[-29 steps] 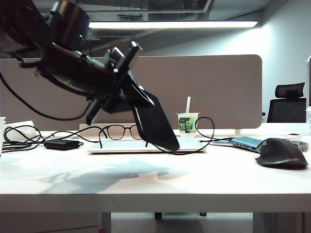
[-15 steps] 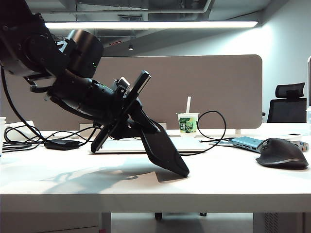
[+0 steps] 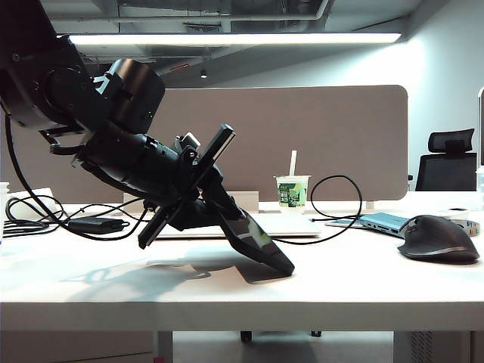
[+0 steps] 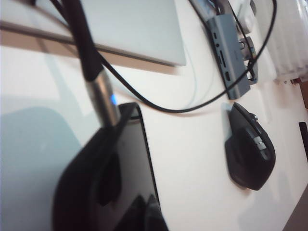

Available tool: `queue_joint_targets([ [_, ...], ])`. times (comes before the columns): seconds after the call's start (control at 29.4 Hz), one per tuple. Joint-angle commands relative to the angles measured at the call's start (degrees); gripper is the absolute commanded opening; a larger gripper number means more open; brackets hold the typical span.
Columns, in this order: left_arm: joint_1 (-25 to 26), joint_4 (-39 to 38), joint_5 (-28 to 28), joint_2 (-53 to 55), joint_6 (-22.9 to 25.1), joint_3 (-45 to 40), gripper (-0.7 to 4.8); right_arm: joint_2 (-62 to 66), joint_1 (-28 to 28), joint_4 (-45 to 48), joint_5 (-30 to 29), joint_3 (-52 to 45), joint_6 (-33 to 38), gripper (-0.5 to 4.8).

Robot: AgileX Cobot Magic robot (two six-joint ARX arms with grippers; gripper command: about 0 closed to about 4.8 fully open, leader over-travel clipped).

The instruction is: Pick up the black phone, pick up the charger plug, insert the charger plug into the phone's charging port, and finally place the connected phone back on the desk.

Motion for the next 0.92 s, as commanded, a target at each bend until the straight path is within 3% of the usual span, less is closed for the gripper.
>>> queue_joint_targets([
  [0.03,0.0,-0.5,-2.2,-0.1,0.9,0.0,0.99,-0.2,0.0,0.0,-0.1,0.2,-0.1,-0.06],
  [0.24,0.0,-1.4,-2.5,-0.1,1.9,0.0,2.47,0.1,0.0,-1.0,-0.1,0.2,-0.1,-0.06],
  [0.58,0.1,-2.7,-2.3,-0.4,5.4,0.0,2.48,0.2,0.0,-1.1,0.0,0.2,-0.1,-0.06],
  [0.78,0.2,-8.9,-3.1,-2.6,11.7,0.0,2.48,0.8,0.0,-1.7,0.7,0.2,-0.1,-0.06],
  [0.92,0.2,-13.4,-6.5,-5.6,17.0,0.0,2.48,1.4,0.0,-1.9,0.7,0.2,-0.1,-0.06],
])
